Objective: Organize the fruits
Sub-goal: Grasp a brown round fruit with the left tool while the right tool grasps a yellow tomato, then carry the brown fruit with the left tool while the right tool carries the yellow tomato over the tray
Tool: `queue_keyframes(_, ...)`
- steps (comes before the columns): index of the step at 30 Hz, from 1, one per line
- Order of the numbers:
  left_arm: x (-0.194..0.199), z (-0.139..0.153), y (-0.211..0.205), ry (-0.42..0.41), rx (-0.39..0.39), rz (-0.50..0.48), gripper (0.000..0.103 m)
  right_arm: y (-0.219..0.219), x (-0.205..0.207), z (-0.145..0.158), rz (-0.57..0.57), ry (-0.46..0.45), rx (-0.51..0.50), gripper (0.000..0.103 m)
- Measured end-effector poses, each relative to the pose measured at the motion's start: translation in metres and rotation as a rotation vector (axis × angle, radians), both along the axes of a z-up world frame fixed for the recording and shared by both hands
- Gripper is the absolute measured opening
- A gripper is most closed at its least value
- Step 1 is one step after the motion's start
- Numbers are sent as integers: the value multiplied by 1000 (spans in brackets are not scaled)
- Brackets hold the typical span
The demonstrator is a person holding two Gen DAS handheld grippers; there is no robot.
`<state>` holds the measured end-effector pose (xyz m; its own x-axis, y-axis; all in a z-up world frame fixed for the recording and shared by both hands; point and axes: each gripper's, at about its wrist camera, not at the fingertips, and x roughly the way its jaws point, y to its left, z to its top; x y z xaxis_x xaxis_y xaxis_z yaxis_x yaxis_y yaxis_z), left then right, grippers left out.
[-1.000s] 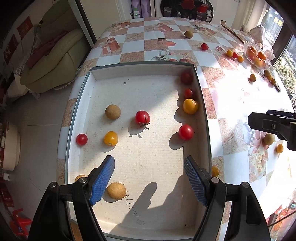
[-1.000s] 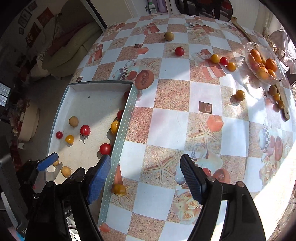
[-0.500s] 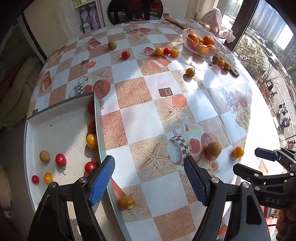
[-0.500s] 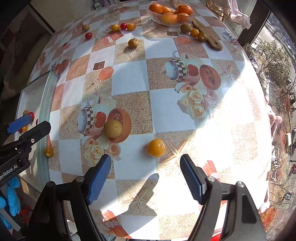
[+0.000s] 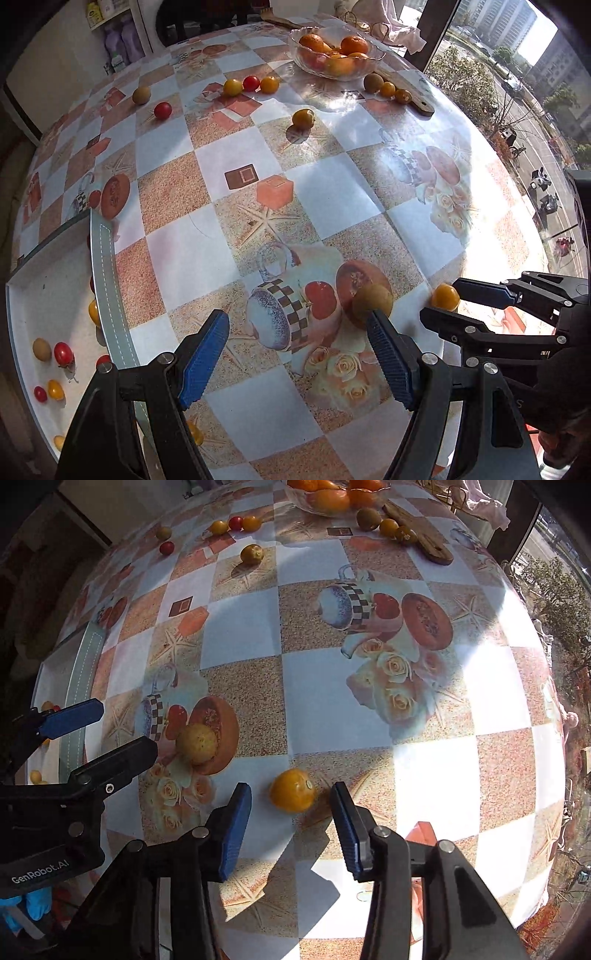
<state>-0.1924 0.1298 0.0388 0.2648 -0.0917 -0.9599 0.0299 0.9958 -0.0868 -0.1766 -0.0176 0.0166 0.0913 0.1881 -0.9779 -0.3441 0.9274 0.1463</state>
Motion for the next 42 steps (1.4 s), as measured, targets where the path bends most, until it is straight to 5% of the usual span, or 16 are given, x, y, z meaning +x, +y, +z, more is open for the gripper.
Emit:
queue_keyframes(4,4,-5,-9,7,-13,-26,78,-1,3,-1,14,-6,-8,27)
queue_keyframes(15,18,-24,-32,24,-6,-84,77,-27,1,0,-19,-9,-12,26)
queue_keyframes(21,16,-25,-36,1,56,-76,52,-32,-1,1,-27,-8,-2,25)
queue_keyframes(23,14,-22,-31,-15,50,-59,28,-32,0,0,-30,-7,-2,26)
queue_keyframes(30,13,-17,0,2,-93,75,28,-23,6,1,-38,6,3,25)
queue_keyframes(42,-18,15,49,-48,-99,235,28,15,10,24,27,-13,54,25)
